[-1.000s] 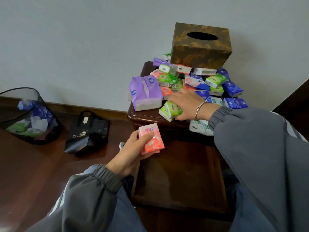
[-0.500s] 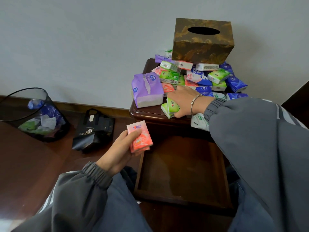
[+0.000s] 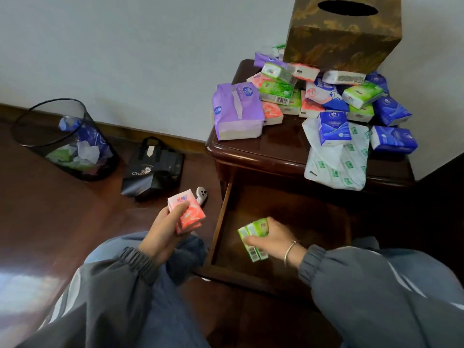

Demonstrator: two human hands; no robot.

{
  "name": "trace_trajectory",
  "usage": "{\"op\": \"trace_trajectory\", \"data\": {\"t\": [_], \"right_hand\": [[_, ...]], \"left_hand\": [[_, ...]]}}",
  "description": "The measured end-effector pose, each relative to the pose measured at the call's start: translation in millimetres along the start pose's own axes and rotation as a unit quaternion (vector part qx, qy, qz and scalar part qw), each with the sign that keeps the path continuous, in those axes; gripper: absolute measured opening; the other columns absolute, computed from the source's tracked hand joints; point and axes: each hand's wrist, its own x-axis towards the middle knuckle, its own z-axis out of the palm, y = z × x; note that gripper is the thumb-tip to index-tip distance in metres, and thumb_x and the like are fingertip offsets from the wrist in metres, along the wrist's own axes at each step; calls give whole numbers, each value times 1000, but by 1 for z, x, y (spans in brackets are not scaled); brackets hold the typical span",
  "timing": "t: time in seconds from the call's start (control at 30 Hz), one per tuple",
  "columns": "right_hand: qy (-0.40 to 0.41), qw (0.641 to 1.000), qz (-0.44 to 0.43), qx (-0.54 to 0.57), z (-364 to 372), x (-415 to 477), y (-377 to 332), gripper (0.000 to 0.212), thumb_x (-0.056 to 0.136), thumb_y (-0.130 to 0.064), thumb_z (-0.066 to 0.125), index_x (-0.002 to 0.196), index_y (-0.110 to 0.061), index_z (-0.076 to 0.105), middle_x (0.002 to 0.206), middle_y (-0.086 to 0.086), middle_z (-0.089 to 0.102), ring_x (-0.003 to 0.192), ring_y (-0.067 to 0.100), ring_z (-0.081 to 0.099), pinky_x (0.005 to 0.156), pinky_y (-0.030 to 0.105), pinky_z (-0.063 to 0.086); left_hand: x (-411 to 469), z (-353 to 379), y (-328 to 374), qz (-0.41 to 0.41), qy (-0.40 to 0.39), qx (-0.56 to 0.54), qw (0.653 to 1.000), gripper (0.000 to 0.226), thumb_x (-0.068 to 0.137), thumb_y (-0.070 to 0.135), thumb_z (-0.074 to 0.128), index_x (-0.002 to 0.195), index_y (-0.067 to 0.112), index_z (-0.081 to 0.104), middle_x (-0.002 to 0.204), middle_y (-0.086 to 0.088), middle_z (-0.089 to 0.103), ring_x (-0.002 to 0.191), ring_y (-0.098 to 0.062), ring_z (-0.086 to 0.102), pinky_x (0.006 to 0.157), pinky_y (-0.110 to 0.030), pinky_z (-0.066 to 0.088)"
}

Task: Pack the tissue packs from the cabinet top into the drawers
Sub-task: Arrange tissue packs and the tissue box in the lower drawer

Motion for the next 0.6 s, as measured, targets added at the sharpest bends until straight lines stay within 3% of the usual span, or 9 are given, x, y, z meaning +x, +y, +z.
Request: {"op": "trace_trajectory", "data": {"t": [0.1, 0.27, 0.33, 0.4, 0.5, 0.53, 0.6], "right_hand": [[15, 995, 93, -10, 41, 40, 17, 61, 66, -48, 72, 114, -15, 53, 110, 5, 65, 98, 22, 63, 80, 29, 52], [3, 988, 155, -20, 90, 65, 34, 54, 69, -54, 70, 103, -13, 60, 103, 6, 67, 91, 21, 64, 79, 31, 54], [-19, 984, 172, 42, 98, 68, 40, 49, 67, -58, 72, 92, -18, 60, 100, 6, 68, 87, 20, 63, 76, 28, 51], [-40, 975, 197, 89, 96, 74, 45, 62, 69, -66, 65, 104, -15, 61, 103, 7, 67, 89, 23, 63, 79, 28, 49], [-61, 974, 211, 59, 83, 84, 54, 75, 82, -67, 47, 128, -8, 50, 125, 13, 59, 111, 29, 58, 91, 32, 46], [-74, 974, 208, 47, 80, 86, 56, 71, 86, -62, 45, 130, -6, 49, 127, 14, 58, 113, 31, 57, 88, 32, 48], [-109, 975, 191, 34, 80, 88, 59, 59, 90, -51, 48, 128, -6, 52, 121, 14, 61, 106, 30, 60, 65, 27, 47]], "left_hand": [[5, -5, -7, -4, 8, 7, 1000, 33, 87, 36, 62, 111, 13, 63, 92, -10, 75, 75, -20, 72, 75, -40, 51], [17, -3, -8, -15, 6, 11, 1000, 30, 90, 34, 62, 112, 13, 62, 96, -10, 76, 83, -21, 73, 81, -41, 57], [22, 0, -7, -22, 6, 2, 1000, 30, 91, 31, 62, 112, 10, 62, 95, -10, 76, 85, -22, 73, 86, -44, 56], [27, 2, -8, -33, -1, 3, 999, 32, 91, 30, 62, 114, 9, 60, 97, -11, 75, 86, -23, 73, 86, -44, 56], [29, 3, -10, -57, -5, 5, 998, 31, 91, 30, 63, 116, 12, 58, 99, -10, 76, 90, -24, 73, 89, -46, 56], [29, 2, -11, -61, -6, 5, 998, 30, 91, 30, 62, 116, 13, 58, 98, -9, 76, 90, -23, 73, 89, -46, 56], [30, 2, -11, -60, -6, 7, 998, 31, 91, 31, 62, 117, 14, 57, 99, -9, 76, 91, -23, 73, 90, -46, 55]]}}
